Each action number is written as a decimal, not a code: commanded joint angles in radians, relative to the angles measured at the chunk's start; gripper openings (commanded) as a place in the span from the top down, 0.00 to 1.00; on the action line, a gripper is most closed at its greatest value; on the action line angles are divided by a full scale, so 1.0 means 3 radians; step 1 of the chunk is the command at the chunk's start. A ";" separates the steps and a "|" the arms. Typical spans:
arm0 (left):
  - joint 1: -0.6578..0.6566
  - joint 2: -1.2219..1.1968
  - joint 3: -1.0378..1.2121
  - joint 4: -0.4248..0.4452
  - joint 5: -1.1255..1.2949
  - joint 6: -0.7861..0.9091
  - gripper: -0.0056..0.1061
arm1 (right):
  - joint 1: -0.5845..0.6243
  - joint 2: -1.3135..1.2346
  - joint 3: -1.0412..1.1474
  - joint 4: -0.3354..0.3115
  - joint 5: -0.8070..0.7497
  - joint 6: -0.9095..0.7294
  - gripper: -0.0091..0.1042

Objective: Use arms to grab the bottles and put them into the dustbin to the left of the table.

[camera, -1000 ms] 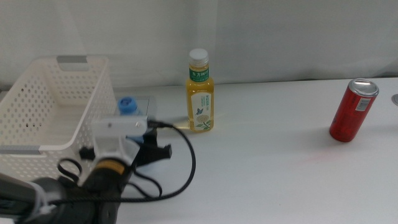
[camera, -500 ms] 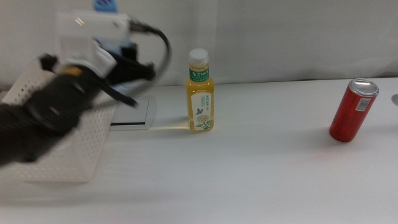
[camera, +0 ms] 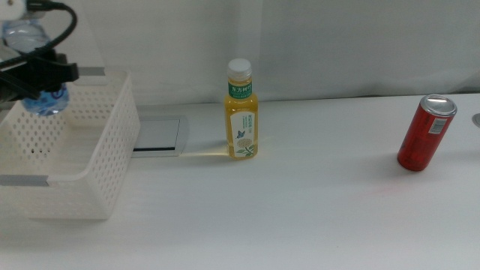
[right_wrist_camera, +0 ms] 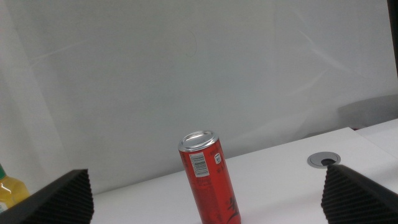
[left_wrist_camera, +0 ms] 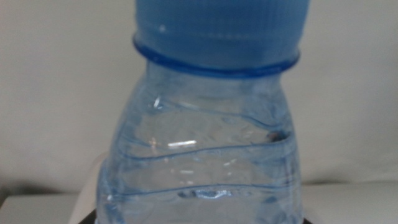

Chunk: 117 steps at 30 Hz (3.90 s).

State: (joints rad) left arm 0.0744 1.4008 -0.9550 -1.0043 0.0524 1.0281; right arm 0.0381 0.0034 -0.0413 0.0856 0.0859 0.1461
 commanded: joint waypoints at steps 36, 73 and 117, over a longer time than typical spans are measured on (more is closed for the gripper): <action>0.0184 0.1009 -0.0036 0.0010 0.0193 0.0025 0.35 | -0.0023 -0.0107 0.0021 -0.0008 -0.0024 -0.0049 0.01; -0.0942 -0.0467 -0.0288 0.0368 0.0706 -0.0490 0.17 | -0.0023 -0.0107 0.0021 -0.0008 -0.0023 -0.0049 0.01; -0.2042 -0.0451 0.1109 0.2986 -0.0152 -0.3541 0.23 | -0.0023 -0.0107 0.0021 -0.0008 -0.0023 -0.0049 0.01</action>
State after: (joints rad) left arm -0.5338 1.2633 -0.6657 -0.1166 0.0714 -0.0291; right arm 0.0381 0.0034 -0.0413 0.0856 0.0859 0.1386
